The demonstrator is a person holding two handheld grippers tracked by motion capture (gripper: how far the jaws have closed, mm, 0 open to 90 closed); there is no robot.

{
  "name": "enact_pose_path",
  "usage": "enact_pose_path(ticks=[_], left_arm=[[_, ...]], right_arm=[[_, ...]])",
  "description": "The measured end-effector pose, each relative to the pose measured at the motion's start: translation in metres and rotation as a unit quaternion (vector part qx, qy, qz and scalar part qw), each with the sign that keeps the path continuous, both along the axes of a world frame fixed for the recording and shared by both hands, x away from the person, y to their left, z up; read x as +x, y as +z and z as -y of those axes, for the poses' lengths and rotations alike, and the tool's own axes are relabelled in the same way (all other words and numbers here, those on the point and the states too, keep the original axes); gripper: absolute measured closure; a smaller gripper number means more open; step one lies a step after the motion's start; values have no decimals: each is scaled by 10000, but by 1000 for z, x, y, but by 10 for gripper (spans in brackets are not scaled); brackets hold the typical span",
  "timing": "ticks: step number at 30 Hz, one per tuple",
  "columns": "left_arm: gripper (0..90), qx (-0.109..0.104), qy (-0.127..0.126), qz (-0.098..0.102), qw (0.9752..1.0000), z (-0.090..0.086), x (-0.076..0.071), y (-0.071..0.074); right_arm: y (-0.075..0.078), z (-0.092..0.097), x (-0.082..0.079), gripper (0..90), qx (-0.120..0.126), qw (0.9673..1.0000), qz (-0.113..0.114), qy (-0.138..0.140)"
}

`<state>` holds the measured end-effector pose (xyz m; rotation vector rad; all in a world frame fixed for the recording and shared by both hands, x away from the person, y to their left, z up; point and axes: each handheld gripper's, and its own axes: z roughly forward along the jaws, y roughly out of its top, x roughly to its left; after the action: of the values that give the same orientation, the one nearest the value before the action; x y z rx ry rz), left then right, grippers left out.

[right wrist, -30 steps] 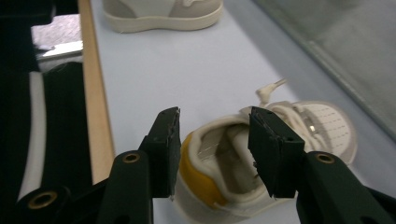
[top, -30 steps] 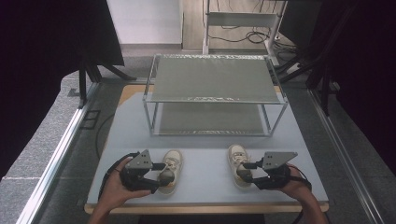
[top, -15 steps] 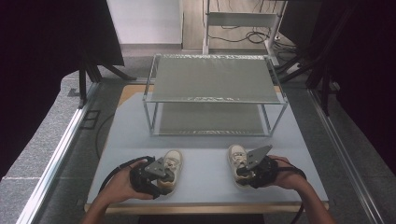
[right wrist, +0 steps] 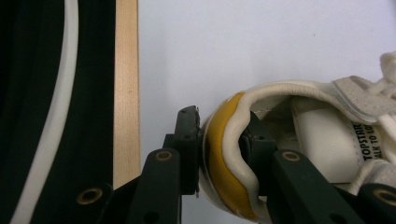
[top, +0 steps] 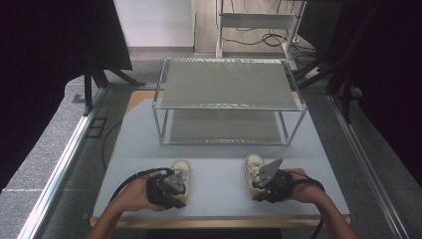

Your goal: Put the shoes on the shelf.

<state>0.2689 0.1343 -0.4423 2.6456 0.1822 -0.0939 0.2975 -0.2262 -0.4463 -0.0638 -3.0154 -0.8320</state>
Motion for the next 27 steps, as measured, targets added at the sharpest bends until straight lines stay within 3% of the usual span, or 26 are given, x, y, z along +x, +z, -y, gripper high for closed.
enact_pose_path(ticks=[7, 13, 18, 27], left_arm=[[727, -180, -29, 343, 9992, 1, 6, 20], [728, -339, -105, 713, 9968, 15, 19, 41], [727, -209, -187, 891, 9956, 31, 36, 41], [728, -163, -220, 958, 9950, 53, 62, 40]], right_arm=[[15, 0, -3, 733, 326, 9990, 314, 19], [32, -10, 3, 732, 287, 9975, 638, 71], [41, -20, 15, 731, 284, 9965, 782, 127], [43, -30, 45, 730, 158, 9966, 800, 105]])
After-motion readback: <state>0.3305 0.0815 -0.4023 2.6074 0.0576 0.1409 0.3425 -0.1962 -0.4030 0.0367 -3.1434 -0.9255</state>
